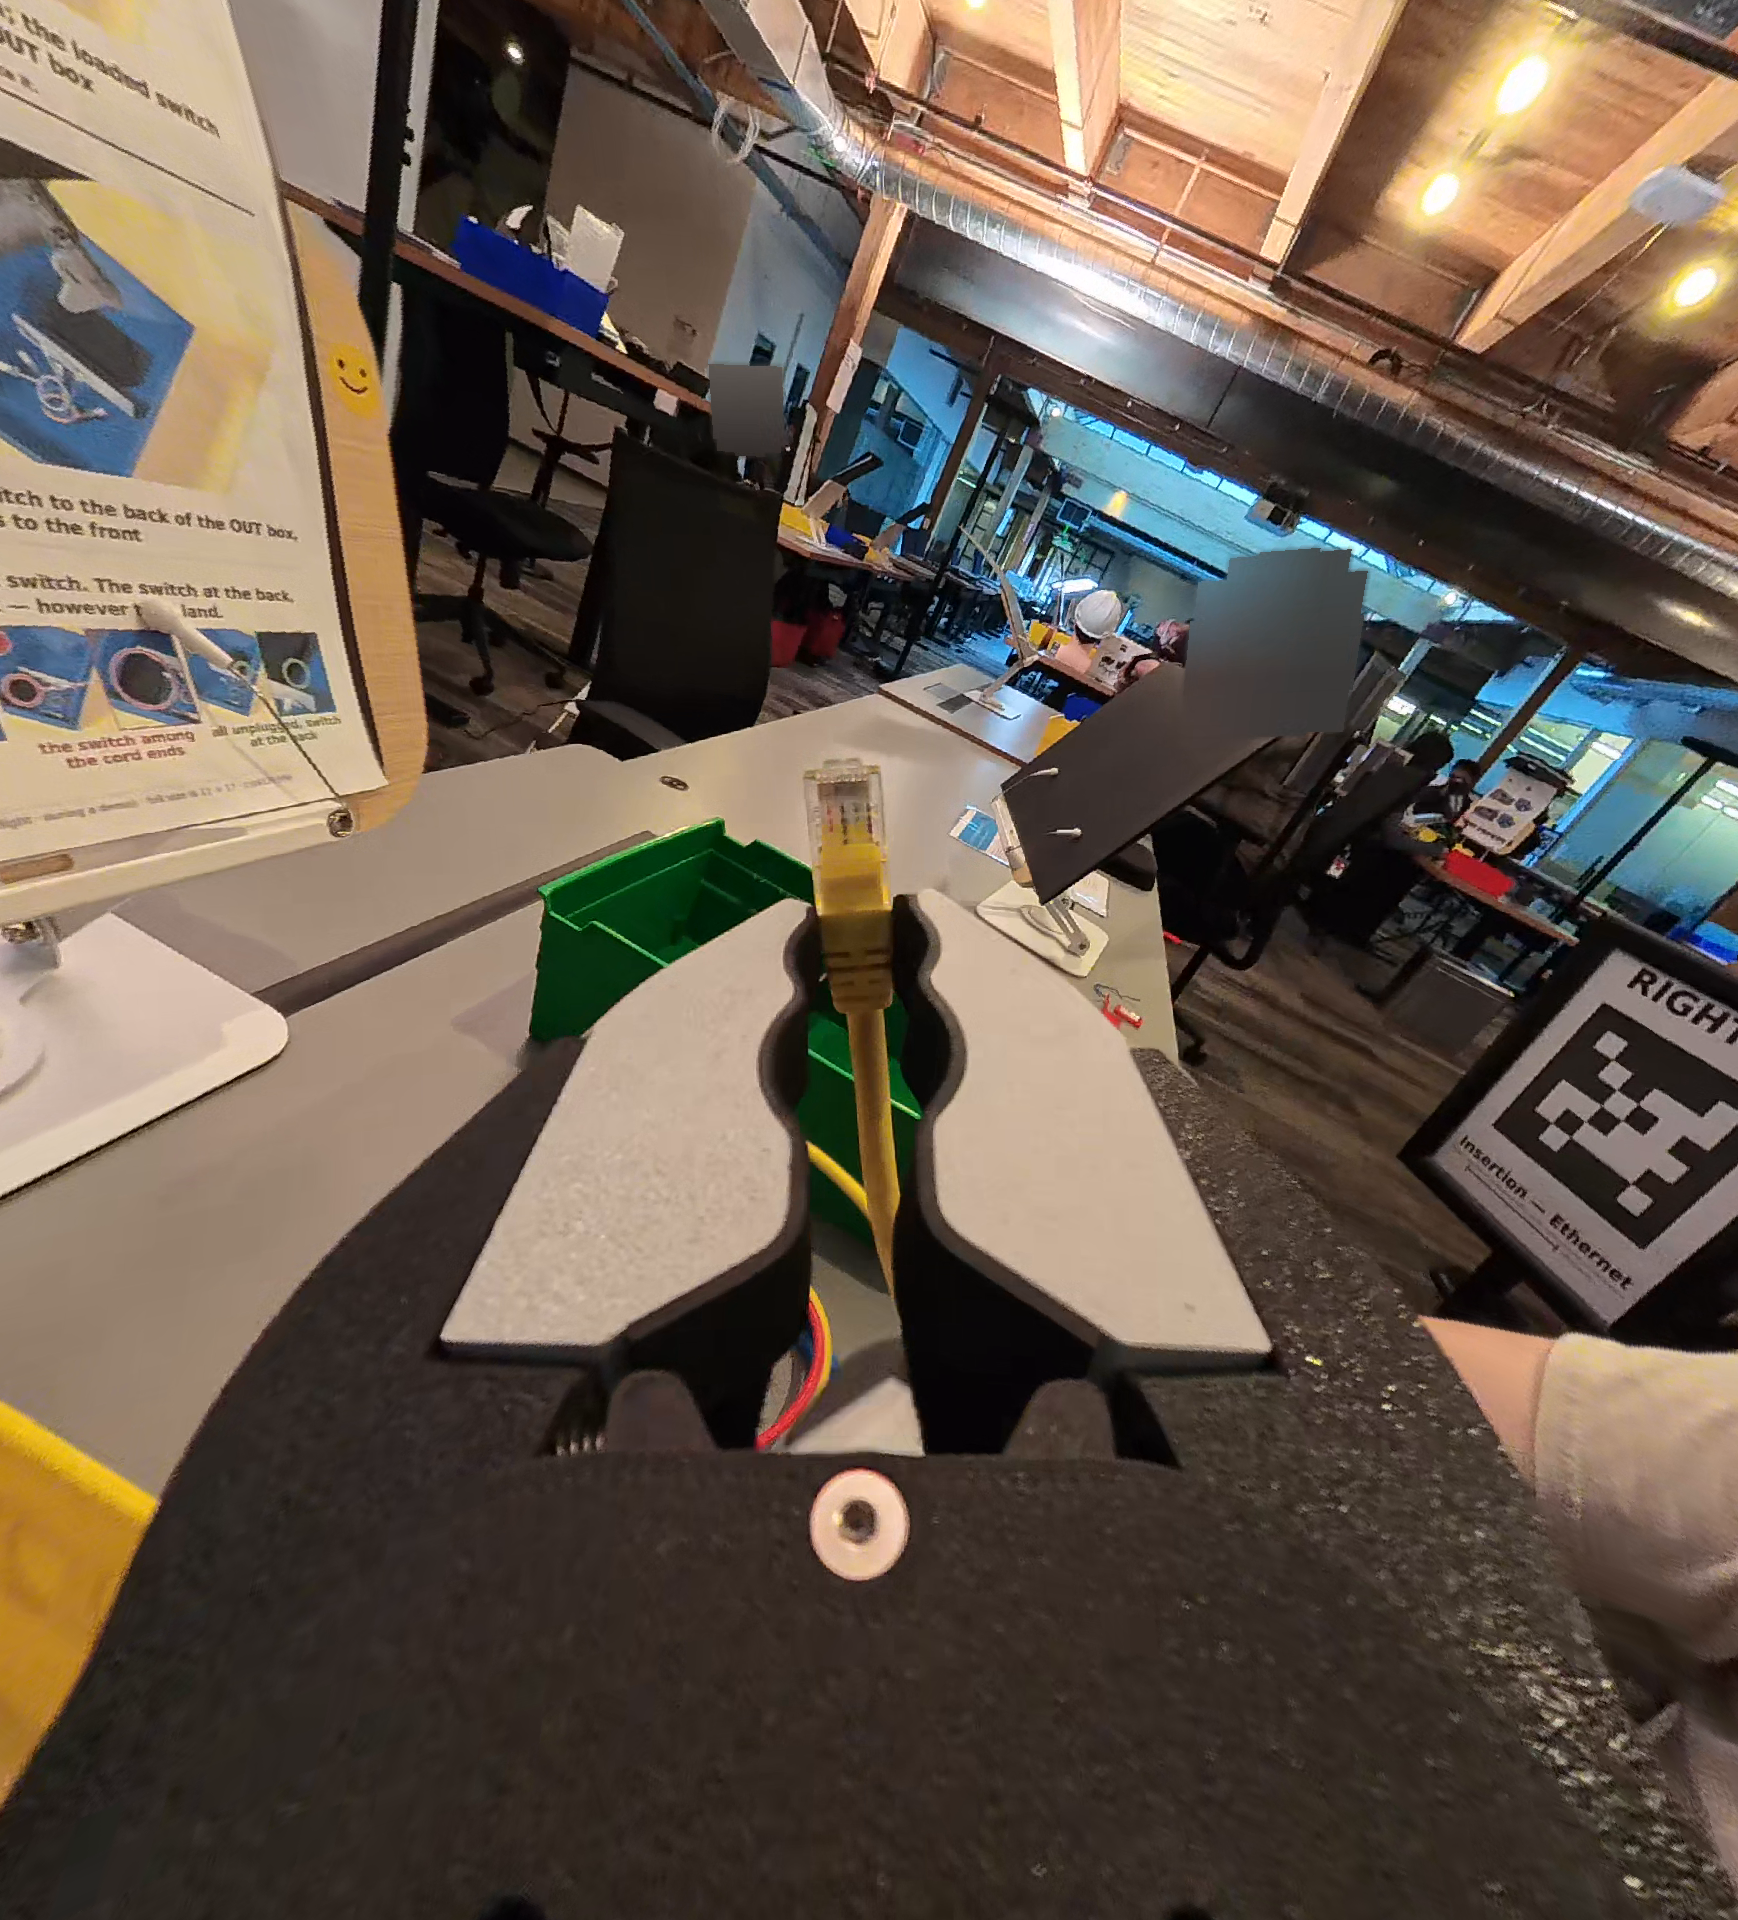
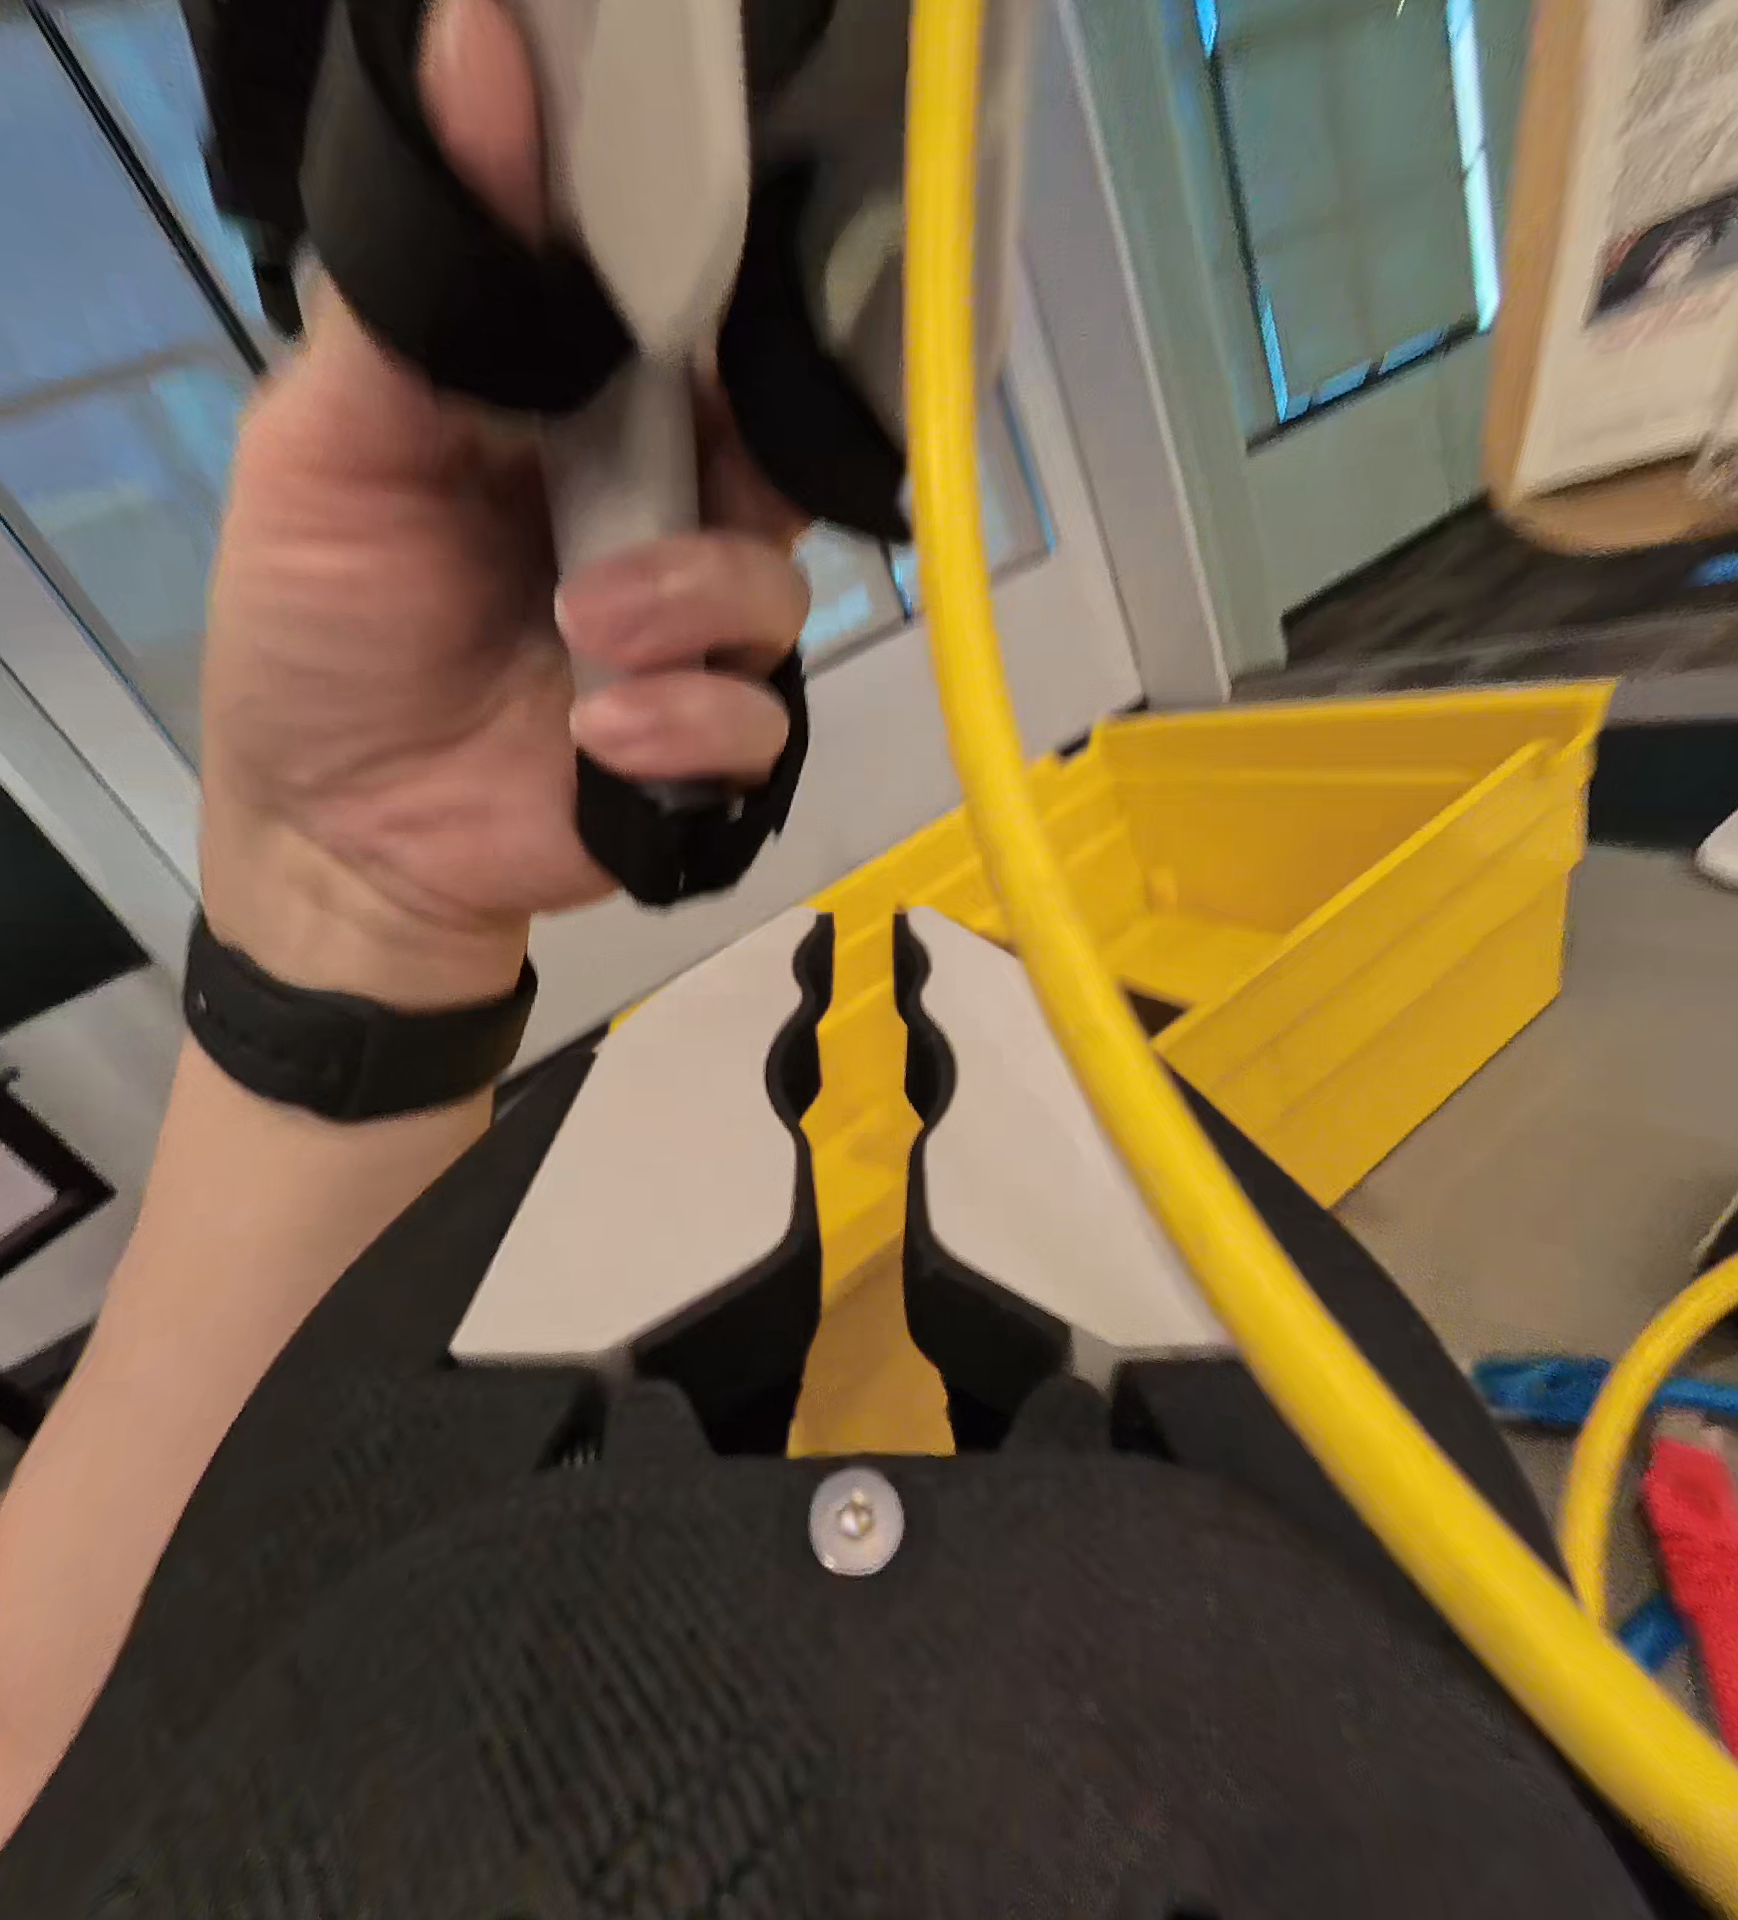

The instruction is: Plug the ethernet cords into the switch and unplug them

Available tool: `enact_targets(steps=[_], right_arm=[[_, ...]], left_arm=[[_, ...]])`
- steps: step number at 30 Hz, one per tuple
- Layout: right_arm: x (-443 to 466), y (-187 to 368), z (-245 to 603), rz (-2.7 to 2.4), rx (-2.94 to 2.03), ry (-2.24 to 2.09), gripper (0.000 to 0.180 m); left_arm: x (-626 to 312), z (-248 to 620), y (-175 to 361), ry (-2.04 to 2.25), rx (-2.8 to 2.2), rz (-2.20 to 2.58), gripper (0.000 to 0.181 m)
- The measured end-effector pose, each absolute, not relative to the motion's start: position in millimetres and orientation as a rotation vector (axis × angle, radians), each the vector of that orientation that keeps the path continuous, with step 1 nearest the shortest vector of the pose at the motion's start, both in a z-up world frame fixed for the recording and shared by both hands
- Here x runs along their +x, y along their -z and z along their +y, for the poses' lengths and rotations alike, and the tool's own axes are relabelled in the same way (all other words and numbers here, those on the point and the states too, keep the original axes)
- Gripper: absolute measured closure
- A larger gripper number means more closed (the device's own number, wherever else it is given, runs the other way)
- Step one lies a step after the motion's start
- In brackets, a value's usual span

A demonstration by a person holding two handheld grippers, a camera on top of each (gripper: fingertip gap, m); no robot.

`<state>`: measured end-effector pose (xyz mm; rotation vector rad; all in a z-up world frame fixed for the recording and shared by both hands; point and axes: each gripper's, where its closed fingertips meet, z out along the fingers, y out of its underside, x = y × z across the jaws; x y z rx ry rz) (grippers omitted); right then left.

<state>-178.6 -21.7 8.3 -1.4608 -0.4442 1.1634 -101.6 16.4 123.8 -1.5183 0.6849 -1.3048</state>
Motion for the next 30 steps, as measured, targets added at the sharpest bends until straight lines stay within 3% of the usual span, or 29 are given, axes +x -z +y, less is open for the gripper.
enact_targets(steps=[1, 6, 12, 18, 22, 30], right_arm=[[-167, -19, -16, -0.407, -1.403, -1.145, 0.166], [-112, -77, -8, -0.342, -1.135, -1.082, 0.149], [-85, -124, -21, -0.376, -0.968, -1.306, 0.151], [-85, -126, -12, -0.462, -1.068, -1.279, 0.156], [-94, -123, -15, -0.548, -1.115, -1.256, 0.146], [-89, -117, -9, -0.363, -1.088, -1.295, 0.146]], left_arm=[[-99, 14, -124, 1.307, -1.517, 0.698, 0.169], [-92, 1, -134, 1.383, -1.455, 0.73, 0.168], [-86, -12, -141, 1.426, -1.363, 0.8, 0.168], [-86, -11, -144, 1.456, -1.327, 0.788, 0.168], [-90, -13, -149, 1.5, -1.292, 0.769, 0.168], [-80, -13, -152, 1.509, -1.247, 0.713, 0.168]])
